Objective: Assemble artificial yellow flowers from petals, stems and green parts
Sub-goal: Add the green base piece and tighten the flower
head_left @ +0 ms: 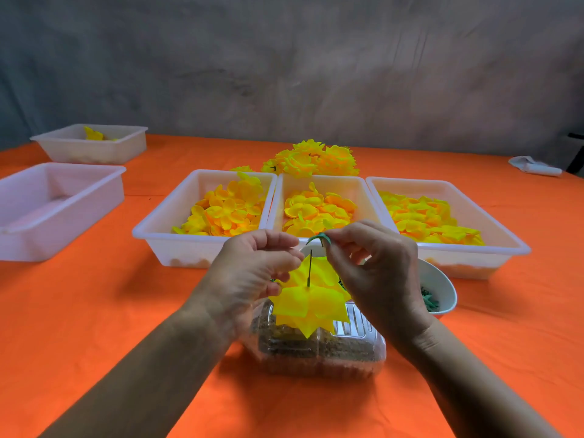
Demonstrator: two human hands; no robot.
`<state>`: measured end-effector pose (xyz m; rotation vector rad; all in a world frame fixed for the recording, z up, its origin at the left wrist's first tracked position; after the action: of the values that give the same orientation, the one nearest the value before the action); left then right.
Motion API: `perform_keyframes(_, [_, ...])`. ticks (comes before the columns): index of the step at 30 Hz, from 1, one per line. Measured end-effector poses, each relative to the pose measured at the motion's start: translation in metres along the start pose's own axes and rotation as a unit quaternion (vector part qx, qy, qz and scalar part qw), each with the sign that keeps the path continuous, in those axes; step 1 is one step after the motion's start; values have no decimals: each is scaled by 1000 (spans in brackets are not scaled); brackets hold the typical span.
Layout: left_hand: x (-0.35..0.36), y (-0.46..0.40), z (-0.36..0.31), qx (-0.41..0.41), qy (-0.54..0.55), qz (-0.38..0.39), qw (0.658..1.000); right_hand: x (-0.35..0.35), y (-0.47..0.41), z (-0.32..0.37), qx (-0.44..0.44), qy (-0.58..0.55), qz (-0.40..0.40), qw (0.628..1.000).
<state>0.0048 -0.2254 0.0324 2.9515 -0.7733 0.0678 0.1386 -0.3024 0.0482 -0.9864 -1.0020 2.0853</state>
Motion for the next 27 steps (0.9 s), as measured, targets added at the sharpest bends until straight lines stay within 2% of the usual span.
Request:
perform_keyframes(4, [0, 6, -1, 103, -80, -29, 991, 3, 4, 4, -15, -3, -1, 1000])
perform_keyframes(13, [2, 11, -1, 264, -173, -84, 945, 8, 14, 2, -85, 17, 9, 996])
perform_keyframes(20, [3, 15, -3, 452, -288, -122, 835, 9, 18, 1, -145, 52, 9, 988])
perform_keyframes(27, [4, 13, 3, 537, -344, -154, 755, 10, 20, -1, -161, 66, -23, 984])
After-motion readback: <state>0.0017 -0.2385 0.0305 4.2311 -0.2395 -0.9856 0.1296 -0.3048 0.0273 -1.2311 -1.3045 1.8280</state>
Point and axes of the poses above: each hand's wrist, its own y-axis away from the middle knuckle, its own x-axis out of the palm, z = x × y, the point moved 3 cm from there along -y, towards the middle knuckle, and after that the axes turned 5 degrees about -y, right-handed, at the moved point
